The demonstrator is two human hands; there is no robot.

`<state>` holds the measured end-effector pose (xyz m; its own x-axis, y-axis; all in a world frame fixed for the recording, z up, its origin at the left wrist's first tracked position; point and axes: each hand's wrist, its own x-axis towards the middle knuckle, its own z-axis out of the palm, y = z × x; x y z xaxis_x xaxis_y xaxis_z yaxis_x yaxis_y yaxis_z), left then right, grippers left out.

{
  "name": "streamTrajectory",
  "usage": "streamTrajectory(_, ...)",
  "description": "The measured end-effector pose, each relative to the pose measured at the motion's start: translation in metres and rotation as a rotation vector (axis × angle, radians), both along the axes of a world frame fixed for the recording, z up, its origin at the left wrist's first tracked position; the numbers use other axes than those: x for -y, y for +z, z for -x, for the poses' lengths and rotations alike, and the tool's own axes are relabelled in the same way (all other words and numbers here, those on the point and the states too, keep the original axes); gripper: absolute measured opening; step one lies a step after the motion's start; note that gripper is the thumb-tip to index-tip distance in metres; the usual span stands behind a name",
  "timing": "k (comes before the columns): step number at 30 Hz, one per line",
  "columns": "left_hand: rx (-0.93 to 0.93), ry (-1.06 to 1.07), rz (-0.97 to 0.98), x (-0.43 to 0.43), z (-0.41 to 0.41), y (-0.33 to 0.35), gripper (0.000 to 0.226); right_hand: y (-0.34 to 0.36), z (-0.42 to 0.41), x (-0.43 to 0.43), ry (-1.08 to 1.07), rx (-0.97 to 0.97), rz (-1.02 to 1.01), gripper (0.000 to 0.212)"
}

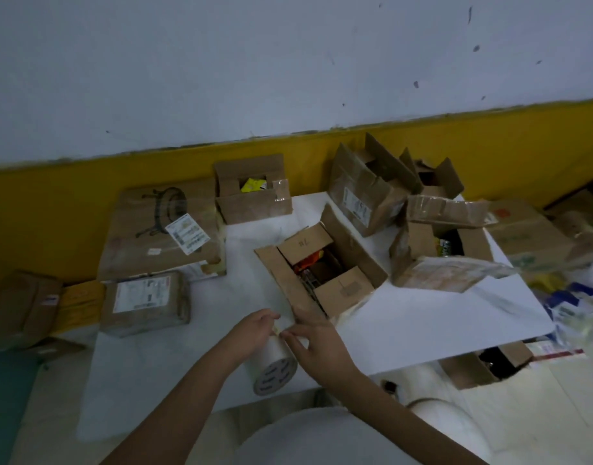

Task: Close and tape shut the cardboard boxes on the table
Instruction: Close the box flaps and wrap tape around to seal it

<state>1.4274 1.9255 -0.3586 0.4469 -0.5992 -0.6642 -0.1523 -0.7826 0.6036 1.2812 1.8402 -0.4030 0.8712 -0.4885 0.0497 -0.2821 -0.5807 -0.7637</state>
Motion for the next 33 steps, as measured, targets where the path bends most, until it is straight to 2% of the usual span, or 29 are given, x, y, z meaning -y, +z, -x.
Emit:
streamTrajectory(3, -0.044, 0.042, -0.077, 0.002, -0.003, -0.004, 0.035, -0.01, 0.002, -0.004, 0.017, -0.008, -0.081, 0.029)
streamTrajectory(6, -0.039, 0.049, -0.152, 0.001, -0.001, -0.007, 0.044, -0.019, 0.006, -0.001, -0.001, -0.059, -0.207, 0.03)
streamTrajectory(10, 0.052, 0.009, -0.101, 0.006, 0.001, -0.011, 0.026, -0.016, 0.008, 0.012, -0.048, -0.118, -0.274, 0.029)
streamTrajectory(11, 0.088, -0.011, -0.093, 0.009, 0.002, -0.011, 0.027, -0.017, 0.008, 0.016, -0.051, -0.129, -0.243, 0.029)
streamTrajectory(15, 0.231, -0.118, -0.077, 0.026, 0.01, -0.005, 0.052, -0.02, 0.004, 0.027, -0.062, -0.236, -0.138, 0.036)
streamTrajectory(18, 0.451, -0.313, -0.135, 0.032, 0.013, 0.003, 0.047, -0.014, 0.0, 0.04, -0.045, -0.333, -0.126, 0.032)
streamTrajectory(21, 0.611, -0.385, -0.126, 0.036, 0.01, 0.01, 0.048, -0.003, -0.002, 0.05, 0.018, -0.392, -0.099, 0.036)
streamTrajectory(23, 0.573, -0.425, -0.091, 0.041, 0.007, 0.011, 0.051, 0.006, -0.003, 0.056, 0.063, -0.42, -0.149, 0.035)
streamTrajectory(25, 0.433, -0.469, -0.071, 0.049, 0.005, 0.014, 0.046, 0.015, -0.004, 0.068, 0.118, -0.47, -0.216, 0.032)
streamTrajectory(29, 0.304, -0.519, -0.083, 0.059, 0.004, 0.015, 0.033, 0.035, -0.018, 0.098, 0.221, -0.612, -0.114, 0.031)
streamTrajectory(33, 0.274, -0.456, -0.051, 0.057, 0.013, 0.011, 0.031, 0.048, -0.036, 0.107, 0.199, -0.773, -0.013, 0.065)
